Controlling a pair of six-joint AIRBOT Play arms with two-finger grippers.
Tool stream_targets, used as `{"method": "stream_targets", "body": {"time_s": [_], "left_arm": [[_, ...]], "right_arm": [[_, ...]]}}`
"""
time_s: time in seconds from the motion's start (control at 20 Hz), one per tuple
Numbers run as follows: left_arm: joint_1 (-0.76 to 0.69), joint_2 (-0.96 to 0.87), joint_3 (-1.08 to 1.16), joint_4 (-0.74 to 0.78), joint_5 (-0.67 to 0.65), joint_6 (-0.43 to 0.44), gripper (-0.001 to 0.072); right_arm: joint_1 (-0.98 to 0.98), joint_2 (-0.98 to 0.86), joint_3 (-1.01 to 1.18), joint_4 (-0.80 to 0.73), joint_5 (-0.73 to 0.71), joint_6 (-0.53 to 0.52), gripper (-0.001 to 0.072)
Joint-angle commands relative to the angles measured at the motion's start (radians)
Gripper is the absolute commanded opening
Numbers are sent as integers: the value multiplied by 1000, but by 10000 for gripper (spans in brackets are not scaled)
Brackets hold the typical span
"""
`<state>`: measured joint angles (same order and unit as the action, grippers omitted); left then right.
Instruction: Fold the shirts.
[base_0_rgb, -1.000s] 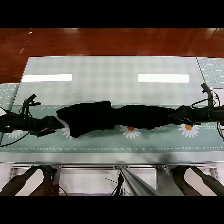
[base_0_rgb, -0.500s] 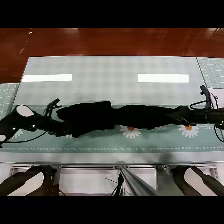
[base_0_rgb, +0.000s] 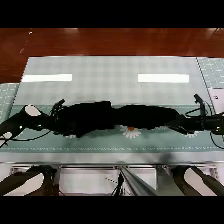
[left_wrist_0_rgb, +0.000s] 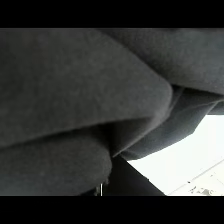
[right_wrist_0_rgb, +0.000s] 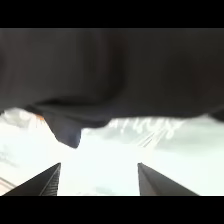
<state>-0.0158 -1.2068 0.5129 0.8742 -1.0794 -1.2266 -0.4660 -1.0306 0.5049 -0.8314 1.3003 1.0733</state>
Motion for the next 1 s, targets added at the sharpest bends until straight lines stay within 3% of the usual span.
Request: {"method": "stream_targets", "body": {"time_s": [0.0, 0.3, 0.5, 0.6, 0.75, 0.95], "left_arm": [[-2, -2, 1, 4, -13, 0, 21], [-2, -2, 9, -34, -12, -8, 21], [-2, -2, 51, -46, -10, -9, 21], [-2, -2, 79, -46, -12, -18, 21], [-2, -2, 129, -45, -14, -20, 21], [22, 21, 259, -45, -80, -20, 21]], "right_arm": [[0, 1, -96, 94, -62, -59, 542], [11, 1, -159, 198, -257, -60, 542], [257, 1, -179, 208, -451, 3, 529], [378, 1, -179, 213, -563, 89, 405], [423, 1, -175, 210, -576, 107, 16], [361, 40, -78, 208, -410, 47, 21]]}}
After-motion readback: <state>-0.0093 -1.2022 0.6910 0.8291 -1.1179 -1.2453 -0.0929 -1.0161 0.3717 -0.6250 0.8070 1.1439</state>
